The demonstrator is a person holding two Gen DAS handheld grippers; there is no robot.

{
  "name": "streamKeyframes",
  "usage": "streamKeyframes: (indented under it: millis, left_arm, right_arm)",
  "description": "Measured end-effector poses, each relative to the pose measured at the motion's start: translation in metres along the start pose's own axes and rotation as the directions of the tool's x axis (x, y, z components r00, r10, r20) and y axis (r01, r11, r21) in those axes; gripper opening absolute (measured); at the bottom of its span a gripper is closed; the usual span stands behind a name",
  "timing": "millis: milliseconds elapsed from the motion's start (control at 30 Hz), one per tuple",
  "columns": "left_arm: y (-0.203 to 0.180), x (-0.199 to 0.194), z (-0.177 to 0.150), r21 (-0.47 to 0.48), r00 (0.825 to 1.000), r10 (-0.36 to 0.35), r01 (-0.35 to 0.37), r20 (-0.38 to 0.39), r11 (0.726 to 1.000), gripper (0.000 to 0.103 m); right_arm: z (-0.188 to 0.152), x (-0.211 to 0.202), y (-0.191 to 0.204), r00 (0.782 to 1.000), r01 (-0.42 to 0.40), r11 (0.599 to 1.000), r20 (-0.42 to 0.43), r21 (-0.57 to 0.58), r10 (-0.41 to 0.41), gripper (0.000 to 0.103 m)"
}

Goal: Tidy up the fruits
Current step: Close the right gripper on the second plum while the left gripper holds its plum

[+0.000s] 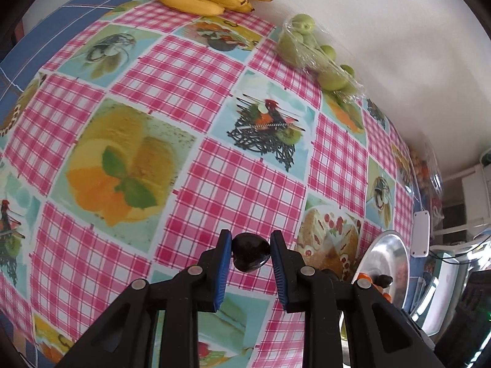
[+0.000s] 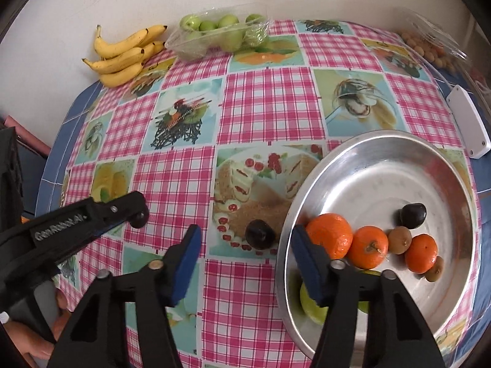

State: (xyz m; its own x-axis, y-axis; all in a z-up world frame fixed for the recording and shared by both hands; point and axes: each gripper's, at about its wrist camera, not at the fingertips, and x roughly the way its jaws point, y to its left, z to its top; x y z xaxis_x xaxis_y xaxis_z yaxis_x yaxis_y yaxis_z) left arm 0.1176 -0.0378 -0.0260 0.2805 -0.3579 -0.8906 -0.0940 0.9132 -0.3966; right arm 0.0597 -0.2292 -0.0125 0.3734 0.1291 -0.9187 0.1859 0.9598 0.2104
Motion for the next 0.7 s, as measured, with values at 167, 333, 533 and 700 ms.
streamKeyframes:
  millis: [167,333,533,700]
  left_arm:
    - [0.003,0.000,0.001,-0.013,1.000,-0.021,0.021,-0.009,1.000,0.028]
    - [0.006,-0.001,0.002,-0.025,0.999,-0.036,0.035,-0.016,0.999,0.028]
    - [0.010,-0.002,0.002,-0.042,0.998,-0.054,0.053,-0.022,0.998,0.028]
    - [0.010,-0.001,0.002,-0.046,0.997,-0.069,0.068,-0.026,0.997,0.028]
  right_arm:
    - [0.002,0.002,0.004,1.000,0.001,1.000,-0.004,-0.018,-0.001,0.051]
    - [0.005,0.011,0.014,1.000,0.014,0.998,-0.026,-0.057,-0.016,0.045]
    - [0.006,0.025,0.024,0.992,0.107,0.988,-0.049,-0.107,-0.113,0.040]
    - [0.006,0.034,0.028,0.980,0.183,0.972,-0.056,-0.147,-0.193,0.037]
